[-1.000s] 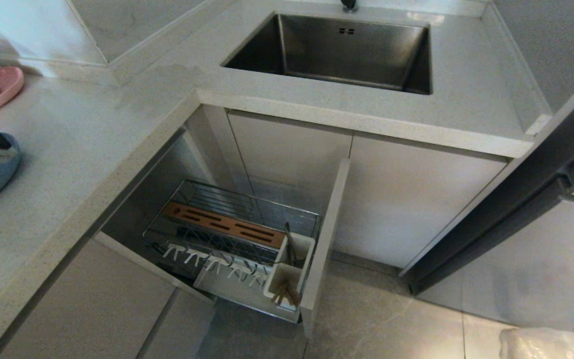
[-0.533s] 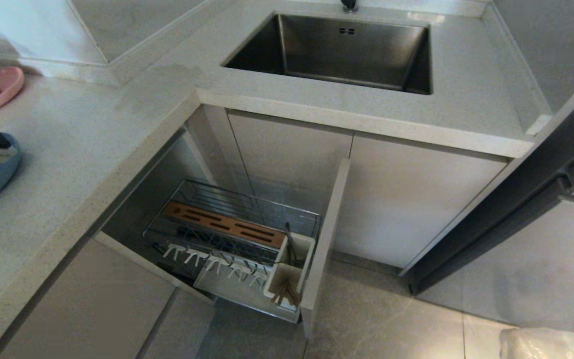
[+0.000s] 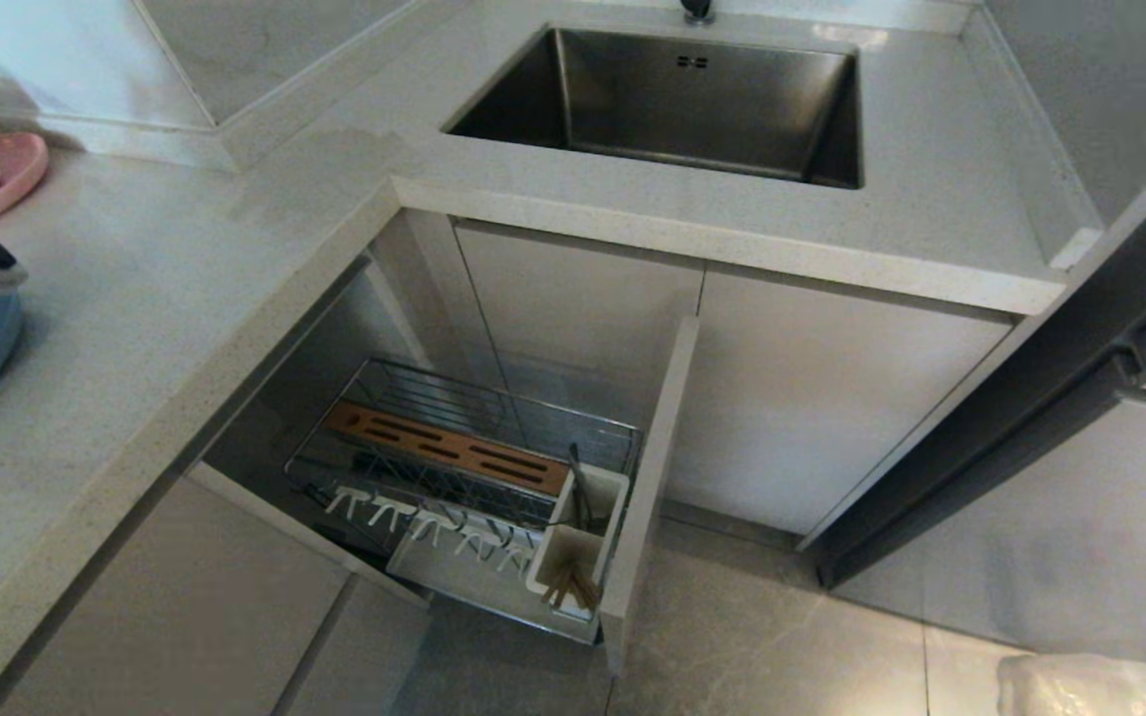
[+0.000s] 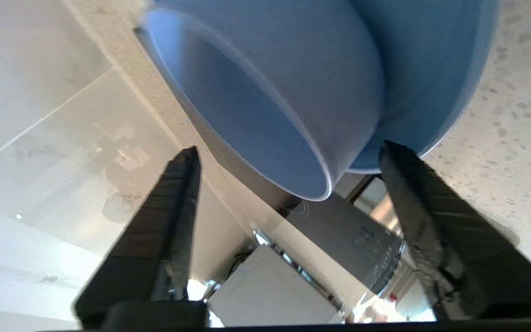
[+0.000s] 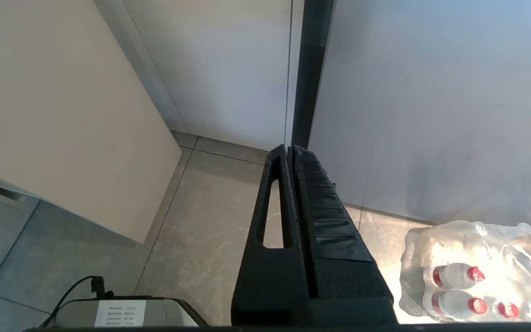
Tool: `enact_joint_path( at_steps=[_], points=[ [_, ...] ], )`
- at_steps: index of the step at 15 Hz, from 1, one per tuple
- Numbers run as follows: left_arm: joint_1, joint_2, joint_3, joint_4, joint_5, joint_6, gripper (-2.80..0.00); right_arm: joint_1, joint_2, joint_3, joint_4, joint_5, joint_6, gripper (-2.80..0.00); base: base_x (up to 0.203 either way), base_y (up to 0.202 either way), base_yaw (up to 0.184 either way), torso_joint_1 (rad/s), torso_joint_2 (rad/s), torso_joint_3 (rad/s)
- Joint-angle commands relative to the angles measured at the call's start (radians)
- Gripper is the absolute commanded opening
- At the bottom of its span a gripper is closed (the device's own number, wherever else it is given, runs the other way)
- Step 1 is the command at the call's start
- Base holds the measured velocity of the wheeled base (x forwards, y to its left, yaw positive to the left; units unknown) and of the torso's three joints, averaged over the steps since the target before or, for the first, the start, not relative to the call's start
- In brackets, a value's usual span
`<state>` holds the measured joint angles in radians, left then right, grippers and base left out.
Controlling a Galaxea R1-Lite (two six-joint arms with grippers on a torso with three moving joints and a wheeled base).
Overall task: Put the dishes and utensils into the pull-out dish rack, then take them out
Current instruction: Take the fork out of the cupboard
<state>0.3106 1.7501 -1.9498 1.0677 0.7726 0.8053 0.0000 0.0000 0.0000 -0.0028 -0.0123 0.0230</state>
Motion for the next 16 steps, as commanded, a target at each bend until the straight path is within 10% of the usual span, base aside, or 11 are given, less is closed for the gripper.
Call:
enact_joint_path(
  at_steps=[1,13,14,16],
  points=[
    [-0.009,-0.024,0.0,-0.002,0.005,0.005,0.0,0.0,0.001,0.0,0.0,0.0,0.0,-2.8,0.0,0.0,0.0,0.0,0.0,0.0],
    [-0.032,-0.194,0.013,-0.028,0.001,0.0,0.0,0.0,0.0,0.0,0.0,0.0,0.0,-2.8,0.0,0.0,0.0,0.0,0.0,0.0],
    [-0.034,-0.218,0.013,-0.03,0.001,0.002,-2.8,0.0,0.0,0.0,0.0,0.0,0.0,-2.8,0.0,0.0,0.0,0.0,0.0,0.0],
    [-0.041,-0.272,0.018,-0.033,-0.005,0.001,-2.8,0.0,0.001,0.0,0.0,0.0,0.0,-2.8,0.0,0.0,0.0,0.0,0.0,0.0]
  ],
)
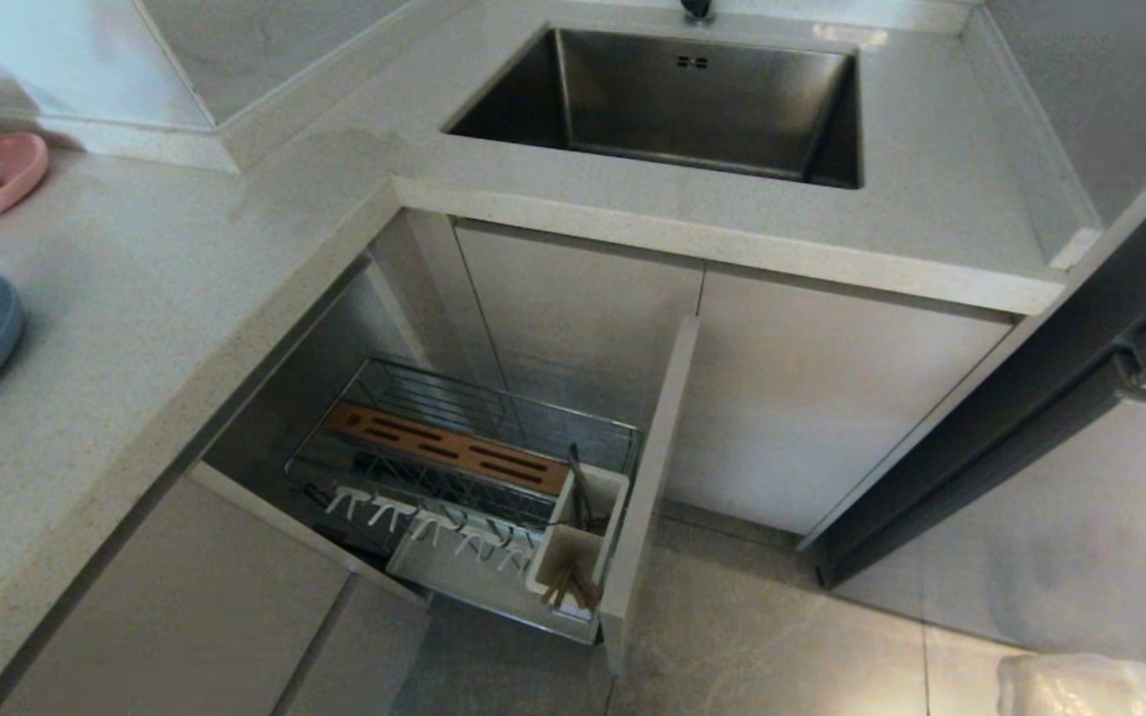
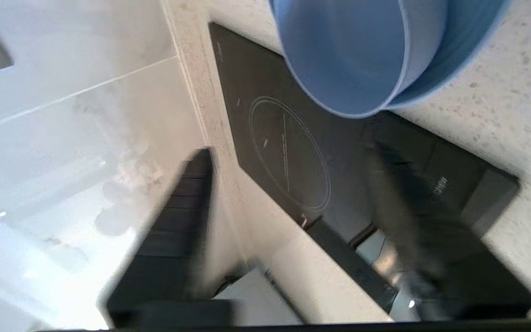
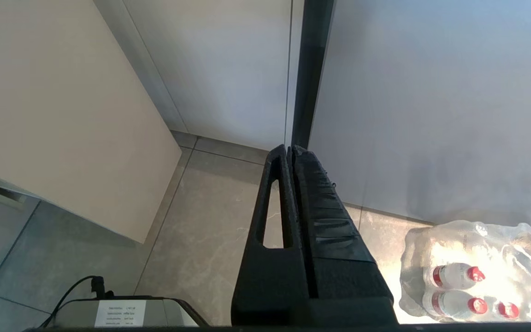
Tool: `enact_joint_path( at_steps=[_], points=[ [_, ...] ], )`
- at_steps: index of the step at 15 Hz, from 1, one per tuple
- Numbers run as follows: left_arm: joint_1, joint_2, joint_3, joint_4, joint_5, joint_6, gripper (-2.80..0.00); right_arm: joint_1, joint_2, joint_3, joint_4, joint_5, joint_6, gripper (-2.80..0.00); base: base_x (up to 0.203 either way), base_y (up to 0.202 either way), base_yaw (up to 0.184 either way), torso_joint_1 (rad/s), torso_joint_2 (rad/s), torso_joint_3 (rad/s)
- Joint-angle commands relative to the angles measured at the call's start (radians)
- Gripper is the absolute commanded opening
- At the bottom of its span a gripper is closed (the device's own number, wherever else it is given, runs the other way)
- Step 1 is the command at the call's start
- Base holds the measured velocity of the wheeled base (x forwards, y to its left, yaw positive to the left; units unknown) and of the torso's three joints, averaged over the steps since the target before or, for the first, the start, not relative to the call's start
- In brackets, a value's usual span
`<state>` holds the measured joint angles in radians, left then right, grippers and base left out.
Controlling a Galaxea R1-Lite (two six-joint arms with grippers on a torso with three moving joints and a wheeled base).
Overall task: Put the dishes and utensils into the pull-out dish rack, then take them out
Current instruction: Take the fork out of the cupboard
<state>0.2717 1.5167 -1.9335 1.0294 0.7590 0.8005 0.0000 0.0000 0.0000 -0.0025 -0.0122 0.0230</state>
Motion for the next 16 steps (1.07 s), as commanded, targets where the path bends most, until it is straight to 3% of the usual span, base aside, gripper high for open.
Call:
enact_joint_path(
  at_steps=[1,5,9,12,15,16],
  points=[
    [-0.006,-0.068,0.005,0.004,-0.012,0.002,-2.8,0.0,0.002,0.0,-0.001,0.0,0.0,-2.8,0.0,0.0,0.0,0.0,0.0,0.0],
    [-0.008,-0.193,0.007,-0.025,-0.159,-0.057,-2.8,0.0,0.002,0.0,-0.001,0.0,0.0,-2.8,0.0,0.0,0.0,0.0,0.0,0.0],
    [-0.005,-0.348,0.047,-0.038,-0.441,-0.217,-2.8,0.0,0.001,0.0,-0.001,0.0,0.0,-2.8,0.0,0.0,0.0,0.0,0.0,0.0],
    [-0.007,-0.433,0.101,-0.039,-0.646,-0.43,-2.8,0.0,0.0,0.0,-0.001,0.0,0.0,-2.8,0.0,0.0,0.0,0.0,0.0,0.0],
    [-0.078,-0.5,0.128,-0.048,-0.887,-0.739,-2.8,0.0,0.0,0.0,-0.001,0.0,0.0,-2.8,0.0,0.0,0.0,0.0,0.0,0.0],
    [-0.123,-0.515,0.15,-0.058,-0.93,-0.827,-2.8,0.0,0.0,0.0,-0.001,0.0,0.0,-2.8,0.0,0.0,0.0,0.0,0.0,0.0]
  ],
)
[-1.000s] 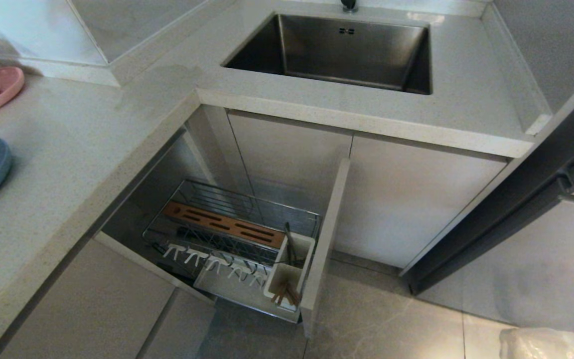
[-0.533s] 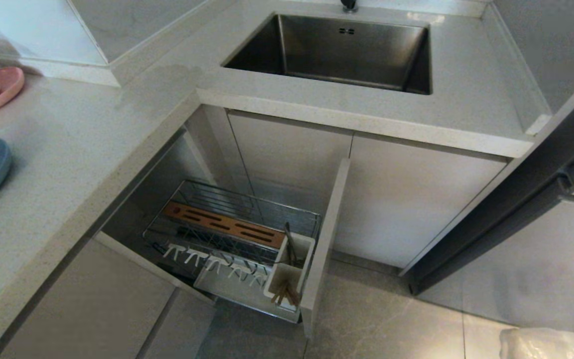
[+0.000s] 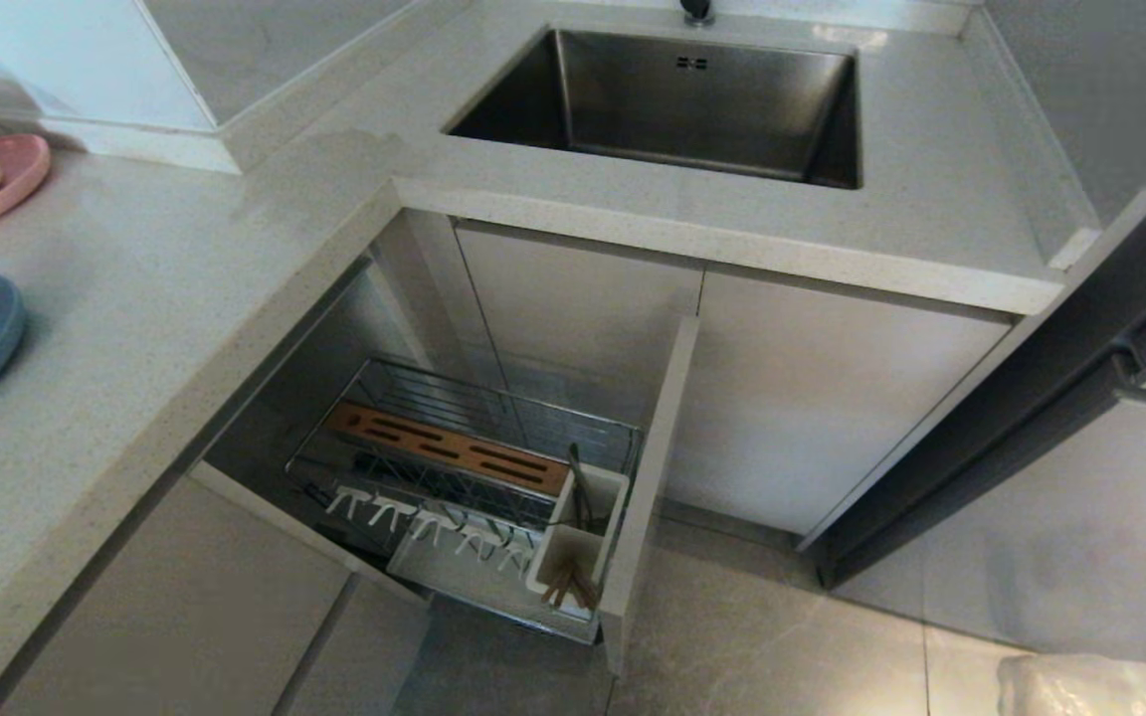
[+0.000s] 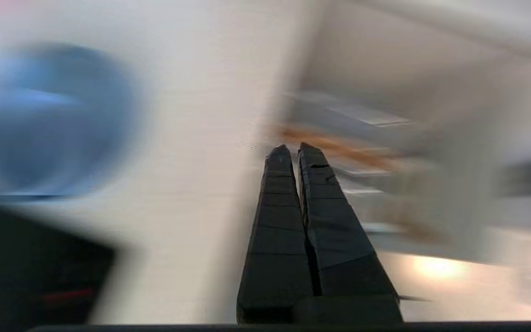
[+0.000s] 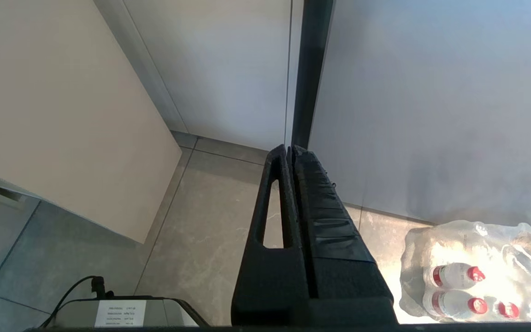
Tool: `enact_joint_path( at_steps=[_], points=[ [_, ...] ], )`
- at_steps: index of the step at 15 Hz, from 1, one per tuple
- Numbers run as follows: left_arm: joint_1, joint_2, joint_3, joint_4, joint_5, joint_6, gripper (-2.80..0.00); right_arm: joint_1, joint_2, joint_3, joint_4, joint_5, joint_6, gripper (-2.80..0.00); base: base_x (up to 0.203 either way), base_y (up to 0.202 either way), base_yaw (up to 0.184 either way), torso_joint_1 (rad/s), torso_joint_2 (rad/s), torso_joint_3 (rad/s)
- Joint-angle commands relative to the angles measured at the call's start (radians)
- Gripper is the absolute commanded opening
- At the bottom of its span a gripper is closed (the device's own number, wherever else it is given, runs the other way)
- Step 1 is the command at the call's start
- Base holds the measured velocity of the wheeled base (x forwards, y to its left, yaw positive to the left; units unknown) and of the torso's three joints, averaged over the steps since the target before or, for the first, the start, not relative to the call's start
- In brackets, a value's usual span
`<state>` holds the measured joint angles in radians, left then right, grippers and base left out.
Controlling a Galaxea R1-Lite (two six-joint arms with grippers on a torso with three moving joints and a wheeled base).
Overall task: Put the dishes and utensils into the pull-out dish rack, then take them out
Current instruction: Take the fork out of the cupboard
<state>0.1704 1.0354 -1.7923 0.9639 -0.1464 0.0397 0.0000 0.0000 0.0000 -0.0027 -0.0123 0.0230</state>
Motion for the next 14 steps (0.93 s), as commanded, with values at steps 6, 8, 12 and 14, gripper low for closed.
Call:
enact_joint_path(
  at_steps=[6,8,12,14],
  points=[
    [-0.236,0.141,0.105,-0.076,-0.104,-0.338,-2.8,0.0,0.001,0.0,0.0,0.0,0.0,-2.8,0.0,0.0,0.0,0.0,0.0,0.0],
    [-0.324,0.257,0.116,-0.083,-0.123,-0.367,-2.8,0.0,0.002,0.0,0.0,0.0,0.0,-2.8,0.0,0.0,0.0,0.0,0.0,0.0],
    [-0.436,0.401,0.205,-0.087,-0.127,-0.318,-2.8,0.0,0.002,0.0,0.0,0.0,0.0,-2.8,0.0,0.0,0.0,0.0,0.0,0.0],
    [-0.443,0.46,0.233,-0.074,-0.119,-0.232,-2.8,0.0,0.0,0.0,0.0,0.0,0.0,-2.8,0.0,0.0,0.0,0.0,0.0,0.0]
  ],
)
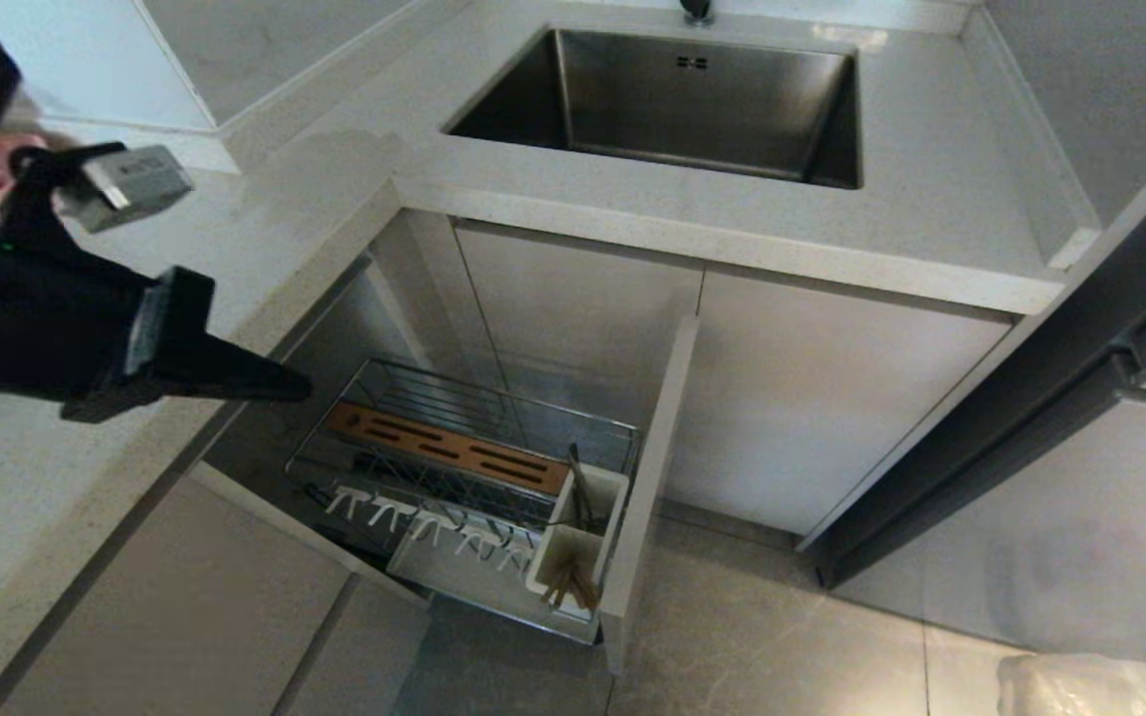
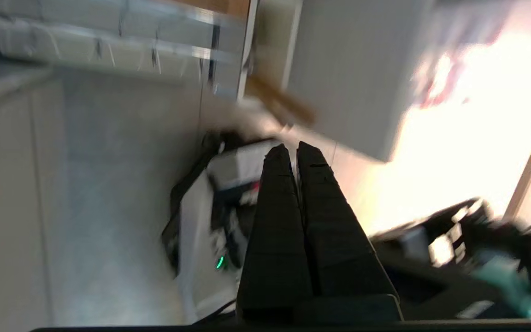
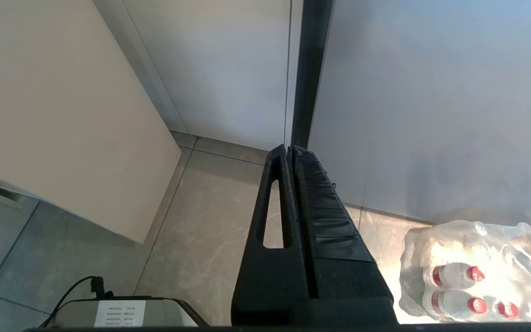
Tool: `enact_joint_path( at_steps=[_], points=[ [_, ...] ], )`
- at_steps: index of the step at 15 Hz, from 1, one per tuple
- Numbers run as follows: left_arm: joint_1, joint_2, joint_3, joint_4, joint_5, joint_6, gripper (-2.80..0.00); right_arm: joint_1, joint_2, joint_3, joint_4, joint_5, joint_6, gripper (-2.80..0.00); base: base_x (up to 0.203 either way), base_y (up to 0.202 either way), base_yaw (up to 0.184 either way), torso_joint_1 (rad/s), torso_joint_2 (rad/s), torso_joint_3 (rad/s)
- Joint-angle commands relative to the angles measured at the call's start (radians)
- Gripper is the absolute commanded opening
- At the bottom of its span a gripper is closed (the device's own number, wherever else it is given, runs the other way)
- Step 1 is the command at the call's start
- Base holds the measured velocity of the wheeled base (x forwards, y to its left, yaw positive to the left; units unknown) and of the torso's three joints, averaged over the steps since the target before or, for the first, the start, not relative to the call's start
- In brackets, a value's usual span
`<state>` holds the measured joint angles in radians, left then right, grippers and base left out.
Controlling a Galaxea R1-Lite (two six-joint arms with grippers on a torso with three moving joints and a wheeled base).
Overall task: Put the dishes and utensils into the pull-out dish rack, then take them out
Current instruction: Take the fork out of the cupboard
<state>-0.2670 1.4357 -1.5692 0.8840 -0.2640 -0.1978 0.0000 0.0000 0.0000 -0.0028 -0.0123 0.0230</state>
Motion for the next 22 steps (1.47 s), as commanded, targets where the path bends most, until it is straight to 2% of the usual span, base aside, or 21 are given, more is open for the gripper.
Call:
enact_joint_path(
  at_steps=[1,5,6,8,10,11,18,22],
  points=[
    [-0.014,0.098,0.016,0.008,0.0,0.012,-2.8,0.0,0.0,0.0,0.0,0.0,0.0,-2.8,0.0,0.0,0.0,0.0,0.0,0.0],
    [-0.06,0.23,0.043,-0.016,0.012,0.01,-2.8,0.0,0.001,0.0,0.0,0.0,0.0,-2.8,0.0,0.0,0.0,0.0,0.0,0.0],
    [-0.075,0.249,0.054,-0.039,0.014,-0.004,-2.8,0.0,0.002,0.0,0.0,0.0,0.0,-2.8,0.0,0.0,0.0,0.0,0.0,0.0],
    [-0.095,0.302,0.062,-0.104,0.035,-0.074,-2.8,0.0,0.002,0.0,0.0,0.0,0.0,-2.8,0.0,0.0,0.0,0.0,0.0,0.0],
    [-0.149,0.342,0.076,-0.177,0.124,-0.166,-2.8,0.0,0.002,0.0,0.0,0.0,0.0,-2.8,0.0,0.0,0.0,0.0,0.0,0.0],
    [-0.175,0.355,0.089,-0.208,0.181,-0.193,-2.8,0.0,0.002,0.0,0.0,0.0,0.0,-2.8,0.0,0.0,0.0,0.0,0.0,0.0],
    [-0.231,0.419,0.304,-0.583,0.336,-0.199,-2.8,0.0,0.002,0.0,0.0,0.0,0.0,-2.8,0.0,0.0,0.0,0.0,0.0,0.0],
    [-0.271,0.444,0.318,-0.573,0.363,-0.206,-2.8,0.0,0.002,0.0,0.0,0.0,0.0,-2.8,0.0,0.0,0.0,0.0,0.0,0.0]
  ],
)
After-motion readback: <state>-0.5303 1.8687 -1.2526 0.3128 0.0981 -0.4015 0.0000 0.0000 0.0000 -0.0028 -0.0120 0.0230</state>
